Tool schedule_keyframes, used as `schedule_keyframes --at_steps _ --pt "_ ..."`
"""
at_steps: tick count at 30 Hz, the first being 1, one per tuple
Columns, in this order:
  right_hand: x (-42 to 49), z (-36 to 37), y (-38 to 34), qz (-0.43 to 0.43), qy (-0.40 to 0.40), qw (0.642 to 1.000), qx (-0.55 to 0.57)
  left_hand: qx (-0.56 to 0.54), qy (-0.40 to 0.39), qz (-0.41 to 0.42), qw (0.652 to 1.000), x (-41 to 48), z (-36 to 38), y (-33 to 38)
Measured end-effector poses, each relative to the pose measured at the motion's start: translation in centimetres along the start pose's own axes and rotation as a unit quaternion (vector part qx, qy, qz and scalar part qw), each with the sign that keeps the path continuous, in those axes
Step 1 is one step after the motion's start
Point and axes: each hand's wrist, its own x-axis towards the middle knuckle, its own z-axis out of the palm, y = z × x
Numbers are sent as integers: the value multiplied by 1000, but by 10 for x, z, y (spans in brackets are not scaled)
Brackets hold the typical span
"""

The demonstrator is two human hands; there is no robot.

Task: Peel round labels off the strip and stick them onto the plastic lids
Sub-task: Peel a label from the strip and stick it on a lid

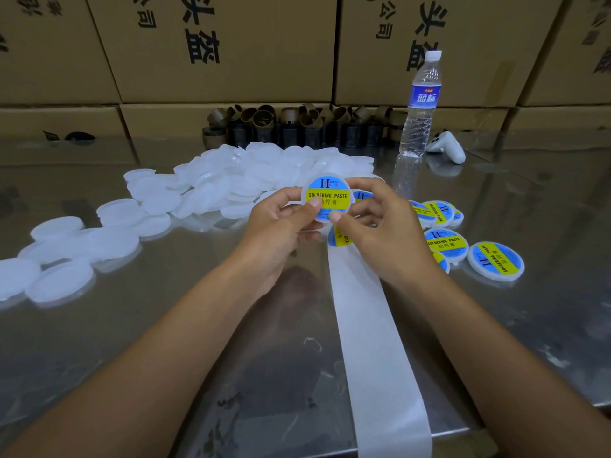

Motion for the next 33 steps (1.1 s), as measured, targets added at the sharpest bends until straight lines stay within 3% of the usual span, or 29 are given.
schedule_keyframes --at_steps 8,12,15,17,23,29,33 --pt "2 -2 -4 -4 25 999 31 -5 24 -10 1000 4 -1 -1" --pt "9 -8 1 28 154 986 60 30 100 3 995 8 -9 -1" --pt "15 -19 7 61 293 952 62 92 155 19 983 11 -16 -1" --pt "19 -26 12 87 342 934 55 131 176 30 975 13 -20 -2" --pt "21 -29 26 122 326 937 -14 291 179 47 939 17 -28 -10" --pt "23 -25 22 196 288 936 56 417 70 -35 906 14 -27 -14" --pt "23 -25 23 184 302 935 36 470 42 -43 881 14 -27 -14"
